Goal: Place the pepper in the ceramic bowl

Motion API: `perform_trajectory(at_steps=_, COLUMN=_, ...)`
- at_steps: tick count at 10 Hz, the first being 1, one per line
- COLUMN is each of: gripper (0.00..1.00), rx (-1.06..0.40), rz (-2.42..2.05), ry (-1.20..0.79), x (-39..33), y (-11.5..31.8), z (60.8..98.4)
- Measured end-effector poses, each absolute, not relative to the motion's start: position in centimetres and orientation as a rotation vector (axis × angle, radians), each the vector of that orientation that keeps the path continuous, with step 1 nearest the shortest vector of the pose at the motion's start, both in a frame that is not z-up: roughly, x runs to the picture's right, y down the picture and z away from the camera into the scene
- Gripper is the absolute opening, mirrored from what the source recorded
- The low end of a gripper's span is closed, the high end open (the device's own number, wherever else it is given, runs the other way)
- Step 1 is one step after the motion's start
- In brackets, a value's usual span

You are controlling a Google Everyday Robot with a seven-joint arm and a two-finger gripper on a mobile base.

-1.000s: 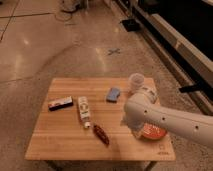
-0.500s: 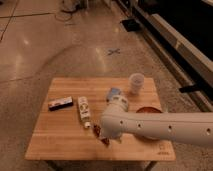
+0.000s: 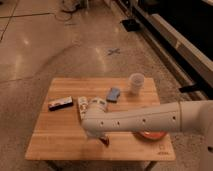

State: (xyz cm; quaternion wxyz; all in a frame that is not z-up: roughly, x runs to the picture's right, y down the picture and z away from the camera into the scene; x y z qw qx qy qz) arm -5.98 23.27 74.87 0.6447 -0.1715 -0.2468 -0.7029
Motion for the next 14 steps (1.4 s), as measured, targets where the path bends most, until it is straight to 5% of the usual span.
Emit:
perform_trajectory(at_steps=8, gripper=0.65, rx=-0.437, rz=-1.557, ry=-0.437, x=-2.8, y=20.2, z=81.2)
perform_trajectory(at_steps=14, gripper=0.65, rx=-0.502, rz=-1.567, ry=-0.451, x=-1.2, y=21.9, z=81.4)
